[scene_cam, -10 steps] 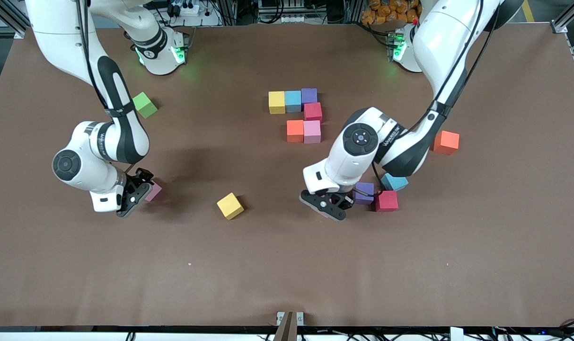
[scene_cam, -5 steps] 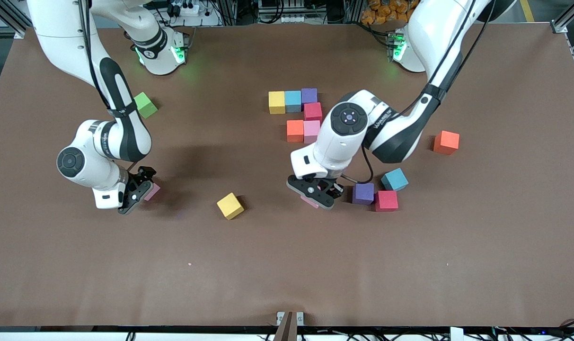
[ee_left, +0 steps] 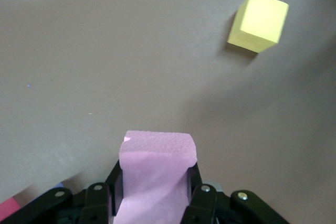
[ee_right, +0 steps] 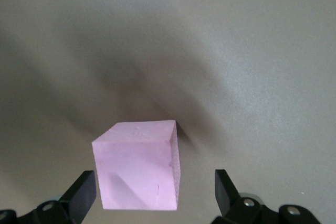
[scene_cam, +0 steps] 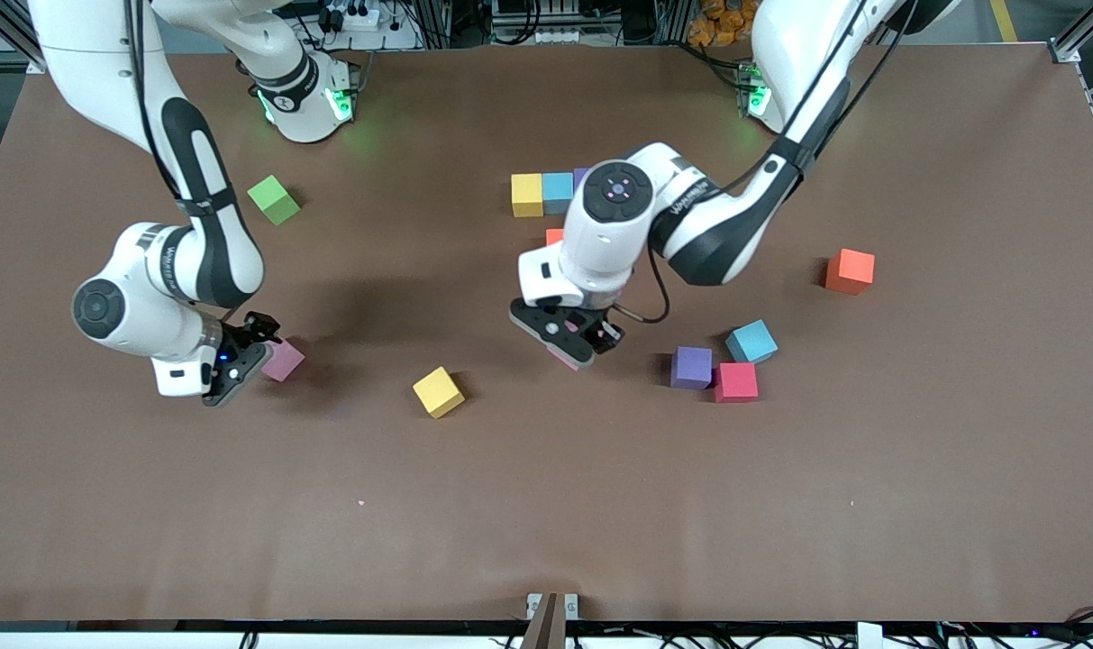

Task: Form number 2 with 11 blocks
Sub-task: 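Carry the held pink cube to the block row with the left gripper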

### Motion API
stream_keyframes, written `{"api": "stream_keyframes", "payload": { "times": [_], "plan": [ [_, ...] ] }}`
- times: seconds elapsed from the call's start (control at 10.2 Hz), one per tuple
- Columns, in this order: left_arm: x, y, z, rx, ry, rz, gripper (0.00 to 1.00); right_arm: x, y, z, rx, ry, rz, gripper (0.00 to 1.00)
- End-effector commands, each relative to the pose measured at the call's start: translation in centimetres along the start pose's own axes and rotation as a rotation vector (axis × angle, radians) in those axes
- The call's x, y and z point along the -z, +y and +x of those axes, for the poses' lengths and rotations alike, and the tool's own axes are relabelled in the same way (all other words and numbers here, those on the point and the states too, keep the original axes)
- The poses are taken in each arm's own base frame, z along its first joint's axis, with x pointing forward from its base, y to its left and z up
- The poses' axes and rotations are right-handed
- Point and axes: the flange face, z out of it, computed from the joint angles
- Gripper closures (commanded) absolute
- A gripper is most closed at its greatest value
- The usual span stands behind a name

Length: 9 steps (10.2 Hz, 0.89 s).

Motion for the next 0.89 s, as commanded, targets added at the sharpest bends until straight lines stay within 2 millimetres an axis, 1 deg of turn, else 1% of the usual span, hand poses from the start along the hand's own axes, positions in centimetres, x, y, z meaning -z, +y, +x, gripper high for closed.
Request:
{"api": "stream_keyframes", "payload": {
  "times": [0.0,0.1,0.2,0.3,0.39,0.59,0.79],
  "plan": [
    [0.5,2.1,-0.7,-0.038,-0.016,0.017,0.78,-0.2,-0.3,-0.4,0.004,0.009,0.027,0.0],
    [0.5,3.9,-0.9,-0.059,-0.014,0.013,0.8,-0.6,-0.3,-0.6,-0.008,0.014,0.038,0.0],
    [0.6,5.1,-1.0,-0.074,-0.013,0.01,0.8,-1.3,-0.6,-0.8,-0.027,0.03,0.062,0.0],
    [0.6,7.1,-1.3,-0.1,-0.014,0.006,0.8,-1.7,-0.8,-0.9,-0.032,0.035,0.073,0.0],
    [0.4,7.7,-1.5,-0.115,-0.017,0.005,0.8,-2.0,-0.8,-1.1,-0.036,0.034,0.074,0.0],
    [0.5,10.5,-2.0,-0.156,-0.016,0.0,0.82,-2.6,-0.8,-1.3,-0.041,0.028,0.071,0.0],
    [0.2,13.0,-2.8,-0.195,-0.025,-0.005,0.82,-3.2,-0.7,-1.6,-0.045,0.023,0.069,0.0]
  ]
}}
